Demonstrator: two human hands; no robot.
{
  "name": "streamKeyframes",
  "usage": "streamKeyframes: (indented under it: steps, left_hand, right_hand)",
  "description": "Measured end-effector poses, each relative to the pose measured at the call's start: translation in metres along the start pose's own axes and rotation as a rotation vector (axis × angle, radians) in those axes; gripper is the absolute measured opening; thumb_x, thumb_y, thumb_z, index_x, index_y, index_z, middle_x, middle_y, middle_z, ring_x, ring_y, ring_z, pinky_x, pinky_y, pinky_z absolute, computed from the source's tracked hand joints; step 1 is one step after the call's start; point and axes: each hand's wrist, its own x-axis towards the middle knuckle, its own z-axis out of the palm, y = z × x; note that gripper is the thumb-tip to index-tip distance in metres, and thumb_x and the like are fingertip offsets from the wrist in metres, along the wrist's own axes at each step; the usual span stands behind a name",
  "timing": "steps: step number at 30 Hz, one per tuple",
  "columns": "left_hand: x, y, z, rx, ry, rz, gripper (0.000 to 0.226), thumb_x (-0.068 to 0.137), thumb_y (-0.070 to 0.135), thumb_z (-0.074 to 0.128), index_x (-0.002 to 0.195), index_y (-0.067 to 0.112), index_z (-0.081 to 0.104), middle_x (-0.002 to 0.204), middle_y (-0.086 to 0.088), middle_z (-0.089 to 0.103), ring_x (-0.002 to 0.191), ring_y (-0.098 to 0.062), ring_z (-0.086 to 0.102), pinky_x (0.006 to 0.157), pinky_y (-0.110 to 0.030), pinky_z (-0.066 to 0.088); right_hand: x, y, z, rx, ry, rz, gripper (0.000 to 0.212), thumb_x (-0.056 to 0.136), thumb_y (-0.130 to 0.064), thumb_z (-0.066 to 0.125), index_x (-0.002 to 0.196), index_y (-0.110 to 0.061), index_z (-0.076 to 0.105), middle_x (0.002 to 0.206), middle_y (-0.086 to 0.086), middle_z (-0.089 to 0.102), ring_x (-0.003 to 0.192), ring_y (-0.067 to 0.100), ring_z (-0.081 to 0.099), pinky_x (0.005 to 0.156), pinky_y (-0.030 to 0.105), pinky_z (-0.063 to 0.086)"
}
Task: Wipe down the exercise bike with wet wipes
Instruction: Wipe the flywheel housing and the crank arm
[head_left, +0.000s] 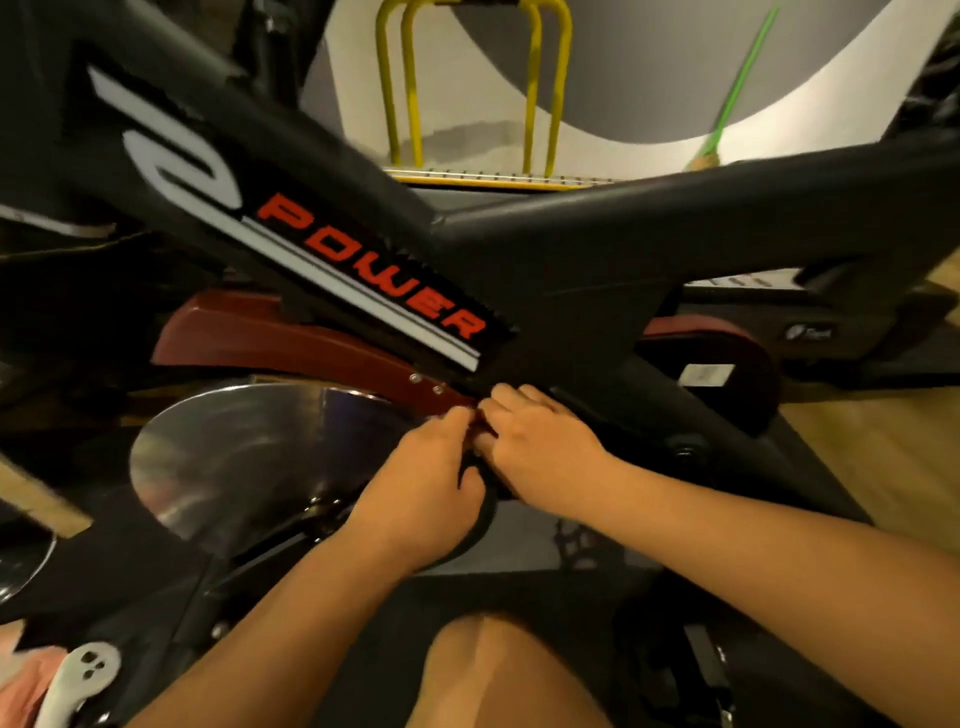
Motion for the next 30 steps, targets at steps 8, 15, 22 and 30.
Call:
streamKeyframes:
  steps: [8,15,22,30]
  left_hand:
    - [0.053,0.097,0.008,0.203,-0.082,0.376,0.056,0.093,0.019,0.057,0.146,0.025,0.038,0.147,0.009,0.031,0.129,-0.011,0.04,0.104,-0.029,0.044]
    - [0.113,0.15,-0.018,0.534,0.385,0.531,0.069,0.081,0.034,0.066,0.143,0.018,0.038,0.147,-0.011,0.039,0.139,-0.03,0.033,0.115,-0.055,0.022]
    - [0.144,0.169,-0.027,0.623,0.284,0.339,0.07,0.085,0.07,0.045,0.137,0.025,0.036,0.119,-0.001,0.056,0.11,-0.024,0.054,0.091,-0.04,0.044]
    - [0.152,0.175,-0.037,0.576,0.197,0.289,0.067,0.078,0.076,0.054,0.125,0.03,0.044,0.113,0.003,0.061,0.104,-0.022,0.059,0.082,-0.037,0.047]
  right_hand:
    - [-0.1,0.1,-0.034,0.005,0.219,0.357,0.015,0.082,-0.013,0.053,0.083,-0.009,0.068,0.084,0.012,0.06,0.074,0.033,0.059,0.064,0.039,0.05]
    - [-0.142,0.196,-0.145,-0.127,0.718,0.846,0.022,0.088,-0.006,0.056,0.105,-0.008,0.07,0.108,0.017,0.056,0.085,0.025,0.056,0.071,0.022,0.045]
    - [-0.139,0.196,-0.079,0.153,0.778,1.193,0.005,0.076,-0.004,0.068,0.079,-0.007,0.065,0.091,0.006,0.057,0.081,0.015,0.051,0.069,0.01,0.028]
    - [-0.136,0.255,-0.14,0.11,0.826,1.341,0.012,0.087,-0.016,0.059,0.08,-0.021,0.051,0.1,0.006,0.058,0.083,0.009,0.042,0.068,0.018,0.027]
